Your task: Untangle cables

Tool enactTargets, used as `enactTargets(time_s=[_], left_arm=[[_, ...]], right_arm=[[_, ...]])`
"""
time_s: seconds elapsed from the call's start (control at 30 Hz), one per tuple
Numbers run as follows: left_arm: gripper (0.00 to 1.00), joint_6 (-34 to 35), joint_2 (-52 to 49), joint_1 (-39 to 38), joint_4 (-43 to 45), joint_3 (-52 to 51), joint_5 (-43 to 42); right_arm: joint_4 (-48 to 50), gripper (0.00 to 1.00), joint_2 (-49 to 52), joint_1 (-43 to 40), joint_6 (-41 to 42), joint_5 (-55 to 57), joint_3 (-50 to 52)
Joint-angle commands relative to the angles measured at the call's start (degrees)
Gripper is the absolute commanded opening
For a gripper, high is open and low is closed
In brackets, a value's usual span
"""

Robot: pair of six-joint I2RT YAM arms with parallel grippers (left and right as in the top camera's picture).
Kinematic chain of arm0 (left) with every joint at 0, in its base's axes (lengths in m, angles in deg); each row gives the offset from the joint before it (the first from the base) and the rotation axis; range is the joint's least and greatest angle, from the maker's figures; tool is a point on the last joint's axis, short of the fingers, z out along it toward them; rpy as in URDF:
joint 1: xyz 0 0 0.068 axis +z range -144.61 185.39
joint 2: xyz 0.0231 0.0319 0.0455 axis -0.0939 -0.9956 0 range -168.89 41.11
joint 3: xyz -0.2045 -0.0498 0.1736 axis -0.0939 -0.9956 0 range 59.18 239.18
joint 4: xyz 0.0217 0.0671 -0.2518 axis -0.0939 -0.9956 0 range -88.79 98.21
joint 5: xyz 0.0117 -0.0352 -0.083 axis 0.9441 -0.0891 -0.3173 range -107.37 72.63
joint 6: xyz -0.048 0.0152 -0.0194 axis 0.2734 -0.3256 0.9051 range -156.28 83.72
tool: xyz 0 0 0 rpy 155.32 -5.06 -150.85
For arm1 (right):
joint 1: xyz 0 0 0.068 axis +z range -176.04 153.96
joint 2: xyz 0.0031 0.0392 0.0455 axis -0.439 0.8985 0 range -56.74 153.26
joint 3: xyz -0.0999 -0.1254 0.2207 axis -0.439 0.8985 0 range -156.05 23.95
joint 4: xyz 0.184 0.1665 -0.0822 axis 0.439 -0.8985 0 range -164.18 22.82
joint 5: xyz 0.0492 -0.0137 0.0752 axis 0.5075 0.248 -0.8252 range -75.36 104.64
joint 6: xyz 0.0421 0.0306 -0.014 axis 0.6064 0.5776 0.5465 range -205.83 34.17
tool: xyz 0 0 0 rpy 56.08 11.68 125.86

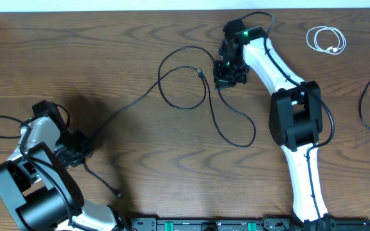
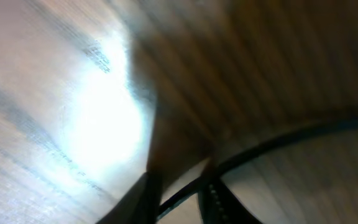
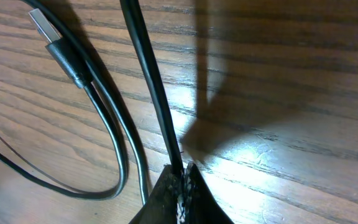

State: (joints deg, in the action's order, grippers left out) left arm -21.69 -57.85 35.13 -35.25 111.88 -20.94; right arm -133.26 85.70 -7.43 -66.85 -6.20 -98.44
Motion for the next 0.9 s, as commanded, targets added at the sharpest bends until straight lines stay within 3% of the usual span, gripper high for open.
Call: enactTargets(time_s=[0.0,0.1,0.13,0.27,0.5,0.87], left_arm=[[0.21,0.35,-2.93,-2.73,0.37,-1.51,-3.61],[0.19,0.35,-2.93,-7.19,2.93,-1.51,-8.31],[0.15,0.35,-2.93,-10.93,6.54,-1.51,-13.14],[0.14,1.51,-2.93,-19.47,16.15,-1.51,-21.66],[0.13,8.15,-2.93,-34.60,25.70,-1.51,-21.70],[0.14,13.22,-2.93,-50.75,28.24,-1.51,-21.68]], right_arm=[[0.09,0.01,-1.84,-0.35,-0.83,-0.31,0.26],[0.04,0.01,-1.84,-0.24,-0.83,-0.33,0.26],[0.04,0.01,-1.84,-0.13,-0.85,-0.39,0.26],[0.04,0.01,-1.84,0.50,-3.80,-2.82,0.26],[-0.39,0.01,-1.84,2.25,-7.34,-4.39,0.26],[-1.01,0.02,-1.86,2.43,-9.49,-6.95,0.24]])
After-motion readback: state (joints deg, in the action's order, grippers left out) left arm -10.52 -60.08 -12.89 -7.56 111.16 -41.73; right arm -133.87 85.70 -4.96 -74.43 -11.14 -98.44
